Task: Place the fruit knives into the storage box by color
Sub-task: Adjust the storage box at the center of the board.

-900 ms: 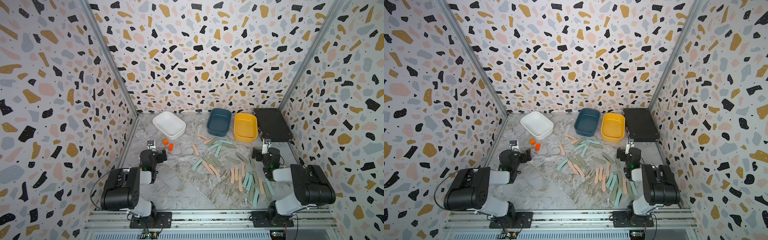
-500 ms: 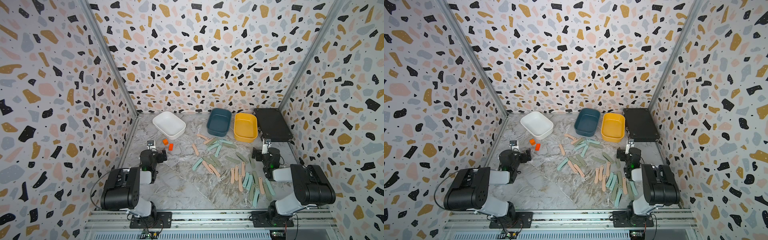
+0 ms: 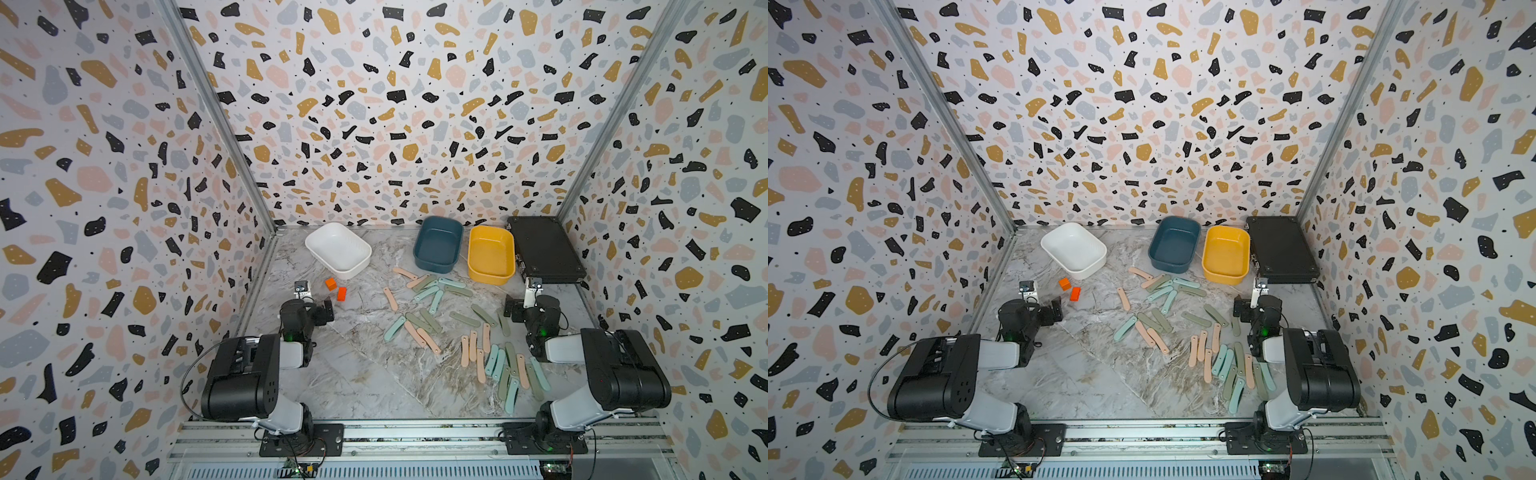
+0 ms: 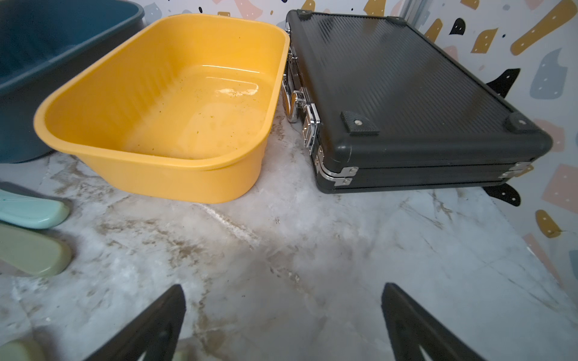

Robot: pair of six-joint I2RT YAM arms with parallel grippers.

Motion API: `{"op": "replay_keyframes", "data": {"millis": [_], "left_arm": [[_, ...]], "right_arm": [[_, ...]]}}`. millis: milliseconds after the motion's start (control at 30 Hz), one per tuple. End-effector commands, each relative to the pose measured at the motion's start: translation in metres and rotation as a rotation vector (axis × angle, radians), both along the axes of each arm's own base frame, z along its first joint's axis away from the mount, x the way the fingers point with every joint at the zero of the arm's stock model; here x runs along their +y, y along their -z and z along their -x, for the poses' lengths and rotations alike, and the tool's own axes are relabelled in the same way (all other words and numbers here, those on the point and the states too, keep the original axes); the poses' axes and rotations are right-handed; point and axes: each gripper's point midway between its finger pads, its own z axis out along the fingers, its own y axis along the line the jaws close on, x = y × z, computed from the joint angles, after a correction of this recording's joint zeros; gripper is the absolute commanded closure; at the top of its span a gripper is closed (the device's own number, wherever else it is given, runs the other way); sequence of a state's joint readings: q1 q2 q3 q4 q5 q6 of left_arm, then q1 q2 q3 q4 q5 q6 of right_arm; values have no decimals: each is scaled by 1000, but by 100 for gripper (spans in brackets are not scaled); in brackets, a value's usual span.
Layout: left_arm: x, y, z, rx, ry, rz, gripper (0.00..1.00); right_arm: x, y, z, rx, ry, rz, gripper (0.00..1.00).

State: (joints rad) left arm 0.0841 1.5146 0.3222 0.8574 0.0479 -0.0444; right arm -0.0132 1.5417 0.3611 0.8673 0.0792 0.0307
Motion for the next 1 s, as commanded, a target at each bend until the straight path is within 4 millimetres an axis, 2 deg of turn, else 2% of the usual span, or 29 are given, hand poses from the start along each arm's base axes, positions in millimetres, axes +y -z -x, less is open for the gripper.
{"op": "replay_keyframes", "data": {"millis": [0,100,167,267,333,400,500,567,700,767,967], "left_arm": [[0,-11,-3,-42,8,5,1],[1,-10,-2,-30,2,2,1],[12,-17,-1,-42,-69,-8,1],[28,-37,5,-20,-190,-22,1],[33,-58,8,-25,-232,-36,1],[42,-80,7,-16,-300,-18,1],[57,-101,9,125,-443,38,1],[59,-111,5,162,-470,56,1],[55,-124,-13,199,-494,139,1],[58,-125,-23,250,-522,148,1],[54,-115,-71,449,-491,123,1]], "right_arm": [[-2,-10,-1,-29,12,-6,0],[-3,-11,1,-35,23,-1,0],[-15,-20,6,-67,107,10,0],[-27,-43,19,-104,209,45,0],[-26,-65,26,-128,236,88,0],[-21,-86,29,-156,252,59,0],[-3,-106,27,-143,225,-119,0],[12,-111,21,-121,201,-219,0],[53,-117,0,-60,110,-260,0],[75,-117,-10,2,53,-281,0],[156,-122,-53,176,-222,-262,0]]}}
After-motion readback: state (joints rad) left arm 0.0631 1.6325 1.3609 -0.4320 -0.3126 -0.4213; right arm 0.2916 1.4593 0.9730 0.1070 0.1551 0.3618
